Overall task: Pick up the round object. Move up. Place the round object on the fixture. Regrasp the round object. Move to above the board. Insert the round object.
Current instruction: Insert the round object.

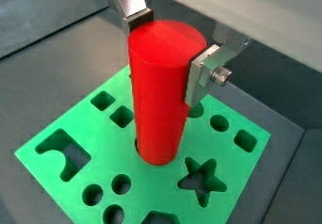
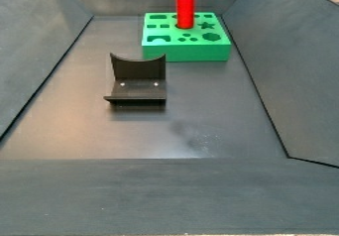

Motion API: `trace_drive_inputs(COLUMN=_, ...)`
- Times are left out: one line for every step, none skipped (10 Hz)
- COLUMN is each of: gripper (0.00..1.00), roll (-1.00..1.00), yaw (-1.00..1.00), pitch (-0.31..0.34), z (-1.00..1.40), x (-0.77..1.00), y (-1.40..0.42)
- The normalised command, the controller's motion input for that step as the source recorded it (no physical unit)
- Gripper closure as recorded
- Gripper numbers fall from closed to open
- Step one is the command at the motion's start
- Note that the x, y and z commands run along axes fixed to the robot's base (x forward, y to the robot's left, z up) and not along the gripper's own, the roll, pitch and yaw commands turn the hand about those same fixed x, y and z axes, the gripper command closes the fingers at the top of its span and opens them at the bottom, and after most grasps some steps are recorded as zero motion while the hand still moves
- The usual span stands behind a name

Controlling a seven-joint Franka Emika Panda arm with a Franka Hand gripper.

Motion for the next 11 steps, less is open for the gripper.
trace_drive_inputs(gripper=1.00, roll=-0.09, yaw=0.00, pitch=0.000, z=-0.39, x=0.01, y=0.00)
trace_drive_inputs(gripper=1.00, roll=-0.10, yaw=0.00, pitch=-0.001, z=-0.45, x=0.00, y=0.00)
trace_drive_inputs(gripper=1.00, roll=-0.05, yaw=0.00, pitch=-0.021, z=-0.60, x=0.00, y=-0.05)
trace_drive_inputs(gripper=1.00, roll=0.00, yaw=0.00, pitch=0.000, z=-0.57, x=0.08, y=-0.12)
trace_drive_inputs(gripper=1.00, roll=0.00, yaw=0.00, pitch=0.000, z=-0.53, x=0.04, y=-0.07)
trace_drive_inputs(gripper=1.00, roll=0.00, yaw=0.00, pitch=0.000, z=-0.53, x=0.05, y=-0.10)
trace_drive_inputs(gripper=1.00, roll=0.00, yaw=0.00, pitch=0.000, z=-0.50, x=0.10, y=-0.15)
trace_drive_inputs(gripper=1.00, roll=0.00, yaw=0.00, pitch=0.000, z=-0.52, x=0.01, y=-0.09)
trace_drive_inputs(gripper=1.00, roll=-0.01, yaw=0.00, pitch=-0.043, z=-0.48, x=0.00, y=0.00)
trace_drive_inputs(gripper=1.00, roll=-0.03, yaw=0.00, pitch=-0.050, z=-0.47, x=0.00, y=0.00)
trace_drive_inputs(gripper=1.00, roll=-0.14, yaw=0.00, pitch=-0.039, z=-0.21, x=0.00, y=0.00)
